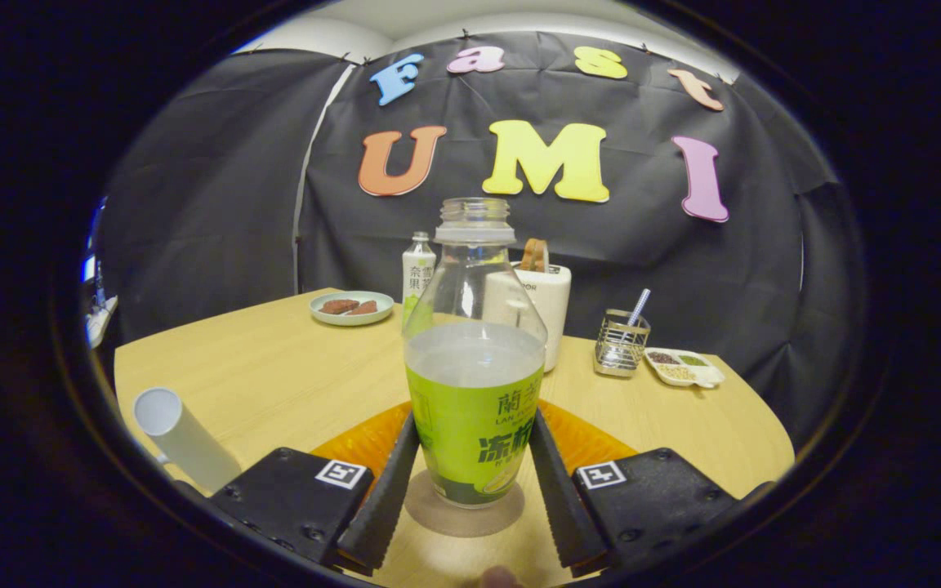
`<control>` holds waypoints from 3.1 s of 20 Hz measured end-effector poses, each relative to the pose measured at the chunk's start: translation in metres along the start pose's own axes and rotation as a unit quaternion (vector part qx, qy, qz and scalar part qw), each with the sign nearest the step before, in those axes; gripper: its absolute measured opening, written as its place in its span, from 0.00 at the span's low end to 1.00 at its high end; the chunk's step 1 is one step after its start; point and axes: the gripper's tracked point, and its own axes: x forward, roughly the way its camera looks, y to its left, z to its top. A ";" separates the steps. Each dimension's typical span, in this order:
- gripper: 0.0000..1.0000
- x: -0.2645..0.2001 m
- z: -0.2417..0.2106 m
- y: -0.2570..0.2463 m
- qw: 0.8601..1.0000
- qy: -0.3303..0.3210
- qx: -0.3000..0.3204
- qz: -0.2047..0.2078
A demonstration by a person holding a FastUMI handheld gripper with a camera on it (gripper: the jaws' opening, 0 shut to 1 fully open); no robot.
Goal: Take the bottle from table, then pour the juice into the cup, finally place the bottle on the coaster
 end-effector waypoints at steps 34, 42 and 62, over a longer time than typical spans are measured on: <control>1.00 -0.147 0.058 0.004 0.989 -0.078 0.064 -0.110; 1.00 -0.240 0.056 0.039 0.979 -0.127 0.059 -0.147; 1.00 -0.271 -0.020 0.095 0.971 -0.153 0.069 -0.171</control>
